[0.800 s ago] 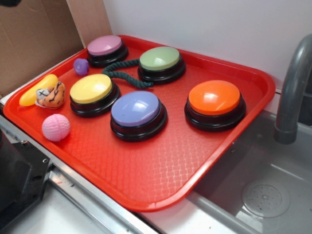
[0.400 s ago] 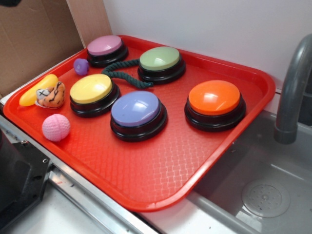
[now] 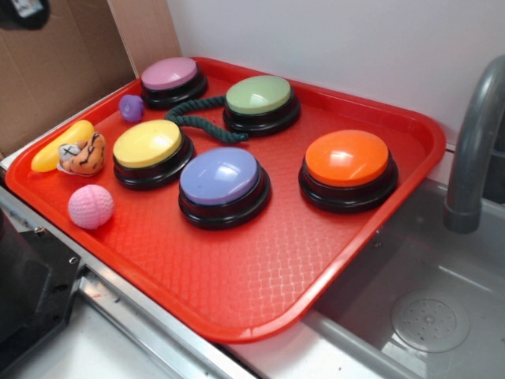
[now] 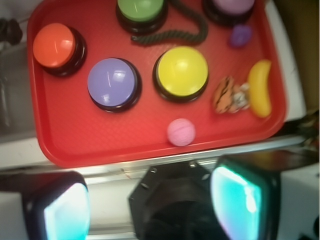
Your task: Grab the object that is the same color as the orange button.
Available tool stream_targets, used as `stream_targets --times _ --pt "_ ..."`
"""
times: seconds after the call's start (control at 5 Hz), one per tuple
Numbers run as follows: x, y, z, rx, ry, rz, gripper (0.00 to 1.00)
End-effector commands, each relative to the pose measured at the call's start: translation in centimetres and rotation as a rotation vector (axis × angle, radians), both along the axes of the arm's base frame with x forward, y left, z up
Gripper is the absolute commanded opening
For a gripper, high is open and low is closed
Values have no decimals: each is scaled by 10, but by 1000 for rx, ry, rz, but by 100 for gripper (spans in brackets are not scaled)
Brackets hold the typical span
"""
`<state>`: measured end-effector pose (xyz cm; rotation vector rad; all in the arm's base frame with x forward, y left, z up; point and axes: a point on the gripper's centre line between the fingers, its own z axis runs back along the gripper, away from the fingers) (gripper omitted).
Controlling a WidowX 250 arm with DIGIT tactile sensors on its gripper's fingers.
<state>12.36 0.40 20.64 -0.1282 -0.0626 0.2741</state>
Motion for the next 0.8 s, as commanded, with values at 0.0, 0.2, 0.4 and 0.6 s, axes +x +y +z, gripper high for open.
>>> stream_targets --times 0.0,0.2,0.4,0.6 --pt "23 31 -30 -41 -47 362 100" --pt "23 51 -53 -36 -37 613 100" --pt "23 72 -77 -29 -14 803 100" --pt "21 90 -102 -38 21 913 100"
